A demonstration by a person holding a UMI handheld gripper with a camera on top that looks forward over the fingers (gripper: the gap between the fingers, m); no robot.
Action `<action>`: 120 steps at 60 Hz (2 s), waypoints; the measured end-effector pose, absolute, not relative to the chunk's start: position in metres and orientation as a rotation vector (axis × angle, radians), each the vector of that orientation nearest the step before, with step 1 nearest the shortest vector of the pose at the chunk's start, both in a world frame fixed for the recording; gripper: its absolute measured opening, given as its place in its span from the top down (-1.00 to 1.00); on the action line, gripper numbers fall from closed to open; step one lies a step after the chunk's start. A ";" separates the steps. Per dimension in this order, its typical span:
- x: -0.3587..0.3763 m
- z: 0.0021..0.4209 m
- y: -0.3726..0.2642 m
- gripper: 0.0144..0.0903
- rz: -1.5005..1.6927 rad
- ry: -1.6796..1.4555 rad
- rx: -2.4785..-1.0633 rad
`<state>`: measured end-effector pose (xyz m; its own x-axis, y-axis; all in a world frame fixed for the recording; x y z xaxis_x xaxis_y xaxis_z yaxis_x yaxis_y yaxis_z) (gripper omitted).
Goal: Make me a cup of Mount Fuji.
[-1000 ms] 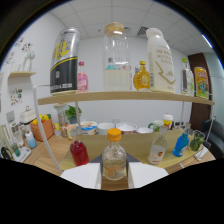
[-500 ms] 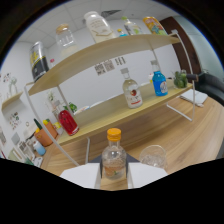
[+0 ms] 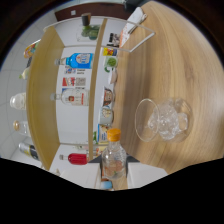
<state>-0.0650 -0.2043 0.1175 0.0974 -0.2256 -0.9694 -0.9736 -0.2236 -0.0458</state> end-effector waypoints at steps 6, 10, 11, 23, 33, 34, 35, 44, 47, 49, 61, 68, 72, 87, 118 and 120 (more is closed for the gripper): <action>-0.060 0.119 -0.201 0.46 1.327 1.340 -1.463; -0.056 0.121 -0.200 0.46 1.383 1.405 -1.397; -0.056 0.122 -0.200 0.46 1.401 1.414 -1.383; -0.055 0.127 -0.199 0.45 1.516 1.480 -1.292; -0.053 0.131 -0.202 0.46 1.486 1.452 -1.319; -0.053 0.132 -0.203 0.46 1.471 1.437 -1.332; -0.054 0.134 -0.203 0.46 1.452 1.418 -1.349; -0.067 0.168 -0.209 0.46 1.123 1.082 -1.561; -0.076 0.186 -0.210 0.46 0.999 0.940 -1.605; -0.082 0.195 -0.211 0.45 0.903 0.846 -1.630; -0.136 0.181 -0.210 0.45 0.365 0.368 -1.799; -0.165 0.130 -0.207 0.45 0.171 0.153 -1.918; -0.177 0.102 -0.206 0.46 0.098 0.069 -1.961; -0.191 0.040 -0.204 0.45 0.014 -0.024 -2.081; -0.203 0.014 -0.207 0.42 0.068 -0.001 -2.180; -0.203 0.013 -0.210 0.41 0.071 -0.004 -2.184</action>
<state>-0.2027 -0.2099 0.0129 0.9983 0.0296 -0.0494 -0.0233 -0.5765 -0.8168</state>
